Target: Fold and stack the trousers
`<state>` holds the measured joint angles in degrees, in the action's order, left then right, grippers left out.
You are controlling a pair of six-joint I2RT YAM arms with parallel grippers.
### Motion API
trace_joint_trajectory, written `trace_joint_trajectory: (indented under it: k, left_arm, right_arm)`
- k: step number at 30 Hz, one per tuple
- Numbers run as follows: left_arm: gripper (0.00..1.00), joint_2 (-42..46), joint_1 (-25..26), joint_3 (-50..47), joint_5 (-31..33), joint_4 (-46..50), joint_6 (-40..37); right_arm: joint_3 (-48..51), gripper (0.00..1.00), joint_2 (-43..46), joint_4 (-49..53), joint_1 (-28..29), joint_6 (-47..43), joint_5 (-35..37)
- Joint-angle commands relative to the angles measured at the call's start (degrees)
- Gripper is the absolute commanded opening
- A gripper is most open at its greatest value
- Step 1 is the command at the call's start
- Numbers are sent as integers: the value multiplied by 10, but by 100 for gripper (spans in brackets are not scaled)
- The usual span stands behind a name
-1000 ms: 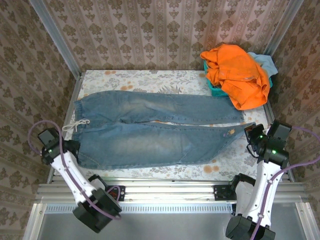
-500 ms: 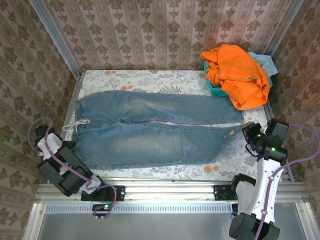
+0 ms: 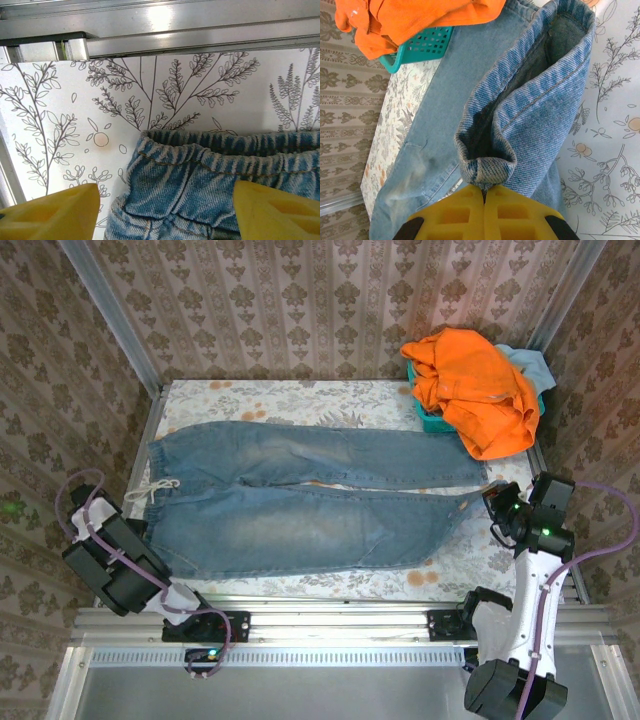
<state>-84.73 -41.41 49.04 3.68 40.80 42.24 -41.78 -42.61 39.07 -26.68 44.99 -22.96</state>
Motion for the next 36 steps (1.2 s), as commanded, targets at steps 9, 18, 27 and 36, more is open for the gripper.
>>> trace_joint_trajectory:
  k: [9,18,27,36]
  left_arm:
    - [55,-9,14,-61,28,-28,14]
    - [0,87,12,-100,33,-9,27]
    - [0,356,-27,-30,-58,133,-19]
    - [0,413,-43,38,-119,240,-30]
  right_arm:
    - [8,0,-11,-24,5,-4,-15]
    - [4,0,-16,-23,5,-5,-14]
    - [-22,0,-5,-3,2,-4,-3]
    - [-64,0,34,45,-10,1,-19]
